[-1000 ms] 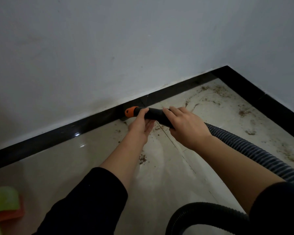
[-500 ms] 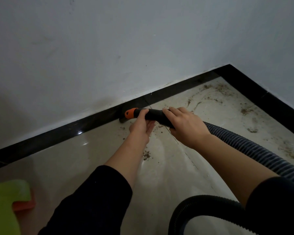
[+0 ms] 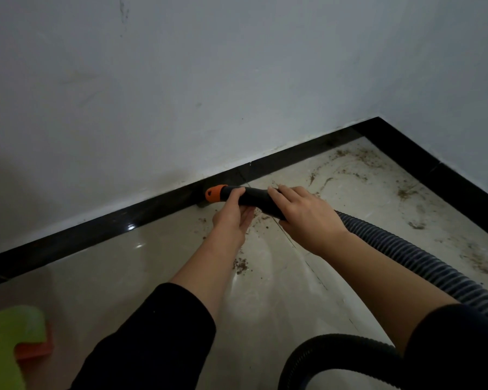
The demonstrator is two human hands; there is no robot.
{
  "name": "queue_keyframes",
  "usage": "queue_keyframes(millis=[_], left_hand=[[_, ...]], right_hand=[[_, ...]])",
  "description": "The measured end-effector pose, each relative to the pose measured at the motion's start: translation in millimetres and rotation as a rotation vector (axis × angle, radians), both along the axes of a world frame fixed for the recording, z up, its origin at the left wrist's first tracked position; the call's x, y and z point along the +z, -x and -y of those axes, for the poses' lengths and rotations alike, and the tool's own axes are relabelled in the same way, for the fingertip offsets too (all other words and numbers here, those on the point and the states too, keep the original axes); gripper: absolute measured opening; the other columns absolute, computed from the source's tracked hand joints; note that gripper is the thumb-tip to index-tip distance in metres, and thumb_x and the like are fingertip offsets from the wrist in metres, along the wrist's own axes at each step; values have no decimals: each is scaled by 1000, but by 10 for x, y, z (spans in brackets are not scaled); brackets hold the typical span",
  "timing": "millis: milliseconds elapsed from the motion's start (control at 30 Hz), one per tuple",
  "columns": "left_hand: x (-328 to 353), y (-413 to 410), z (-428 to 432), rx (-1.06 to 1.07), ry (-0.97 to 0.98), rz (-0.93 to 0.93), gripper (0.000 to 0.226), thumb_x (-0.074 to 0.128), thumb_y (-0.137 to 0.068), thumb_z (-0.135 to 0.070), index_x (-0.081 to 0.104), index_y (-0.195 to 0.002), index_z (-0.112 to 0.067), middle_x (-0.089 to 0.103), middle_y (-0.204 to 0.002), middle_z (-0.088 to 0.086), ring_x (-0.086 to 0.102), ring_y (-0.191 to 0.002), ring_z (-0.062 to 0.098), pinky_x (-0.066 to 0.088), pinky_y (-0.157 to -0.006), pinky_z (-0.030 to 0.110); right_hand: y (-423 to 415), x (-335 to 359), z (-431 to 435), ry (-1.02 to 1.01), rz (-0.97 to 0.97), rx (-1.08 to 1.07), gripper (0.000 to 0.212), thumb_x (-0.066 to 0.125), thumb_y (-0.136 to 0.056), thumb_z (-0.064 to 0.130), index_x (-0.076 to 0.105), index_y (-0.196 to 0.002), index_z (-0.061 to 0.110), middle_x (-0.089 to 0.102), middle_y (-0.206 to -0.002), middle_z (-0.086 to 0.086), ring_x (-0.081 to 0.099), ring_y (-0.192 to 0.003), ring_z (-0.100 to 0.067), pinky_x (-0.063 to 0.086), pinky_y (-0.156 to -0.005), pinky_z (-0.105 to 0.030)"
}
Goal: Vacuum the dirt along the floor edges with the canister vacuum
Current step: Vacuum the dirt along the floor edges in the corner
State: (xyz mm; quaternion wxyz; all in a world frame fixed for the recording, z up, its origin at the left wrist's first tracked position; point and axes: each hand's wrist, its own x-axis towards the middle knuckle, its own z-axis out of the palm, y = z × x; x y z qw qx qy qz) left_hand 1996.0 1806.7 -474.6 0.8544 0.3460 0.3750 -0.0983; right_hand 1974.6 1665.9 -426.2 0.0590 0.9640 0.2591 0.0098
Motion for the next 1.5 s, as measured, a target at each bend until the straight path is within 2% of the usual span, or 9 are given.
queue_keyframes(millis=[167, 600, 700, 967, 1133, 1367, 1500], left_hand=[[-30, 10, 44, -8, 6, -5, 39, 71, -87, -21, 58, -120, -3, 71, -99, 14, 69, -81, 16, 55, -57, 20], [-20, 74, 205, -42, 24, -36, 38, 70, -89, -20, 56, -120, -4, 69, -92, 13, 67, -80, 17, 54, -64, 22], [-21, 72, 253, -36, 29, -52, 38, 71, -88, -20, 57, -120, -4, 71, -97, 14, 68, -83, 18, 55, -67, 24], [-25, 81, 343, -28, 41, -61, 41, 72, -87, -20, 57, -121, -4, 71, -95, 14, 70, -81, 17, 56, -65, 23], [-33, 71, 371, -43, 51, -54, 30, 72, -87, -17, 59, -110, -3, 71, -91, 14, 69, -80, 18, 56, -76, 26], [-19, 88, 412, -73, 39, -59, 20, 72, -87, -18, 57, -93, -7, 70, -89, 13, 68, -80, 18, 55, -73, 25], [11, 83, 423, -89, 44, -39, 23, 72, -87, -19, 58, -100, -7, 71, -92, 13, 69, -81, 18, 55, -69, 23]], right_hand=[[8, 10, 44, 42, -6, 13, 66, 53, -96, 18, 18, -152, 11, 36, -148, -10, 39, -130, -25, 40, -101, -34], [43, 22, 214, 43, -34, 15, 64, 50, -96, 17, 19, -152, 12, 37, -148, -9, 40, -128, -25, 40, -103, -34], [54, 28, 259, 40, -37, 16, 63, 50, -96, 18, 20, -151, 11, 38, -147, -10, 41, -128, -26, 41, -104, -35], [92, 36, 341, 25, -31, -6, 62, 55, -94, 18, 28, -149, 11, 45, -142, -9, 46, -122, -25, 47, -96, -35], [92, 71, 368, 23, -31, -7, 61, 56, -93, 19, 29, -148, 11, 46, -140, -8, 47, -121, -25, 48, -95, -35], [106, 120, 412, 31, -38, 2, 61, 53, -95, 21, 25, -150, 14, 44, -141, -5, 45, -121, -22, 45, -97, -32], [117, 158, 437, 24, -39, -11, 62, 54, -95, 22, 25, -149, 15, 44, -142, -5, 45, -122, -22, 46, -96, -32]])
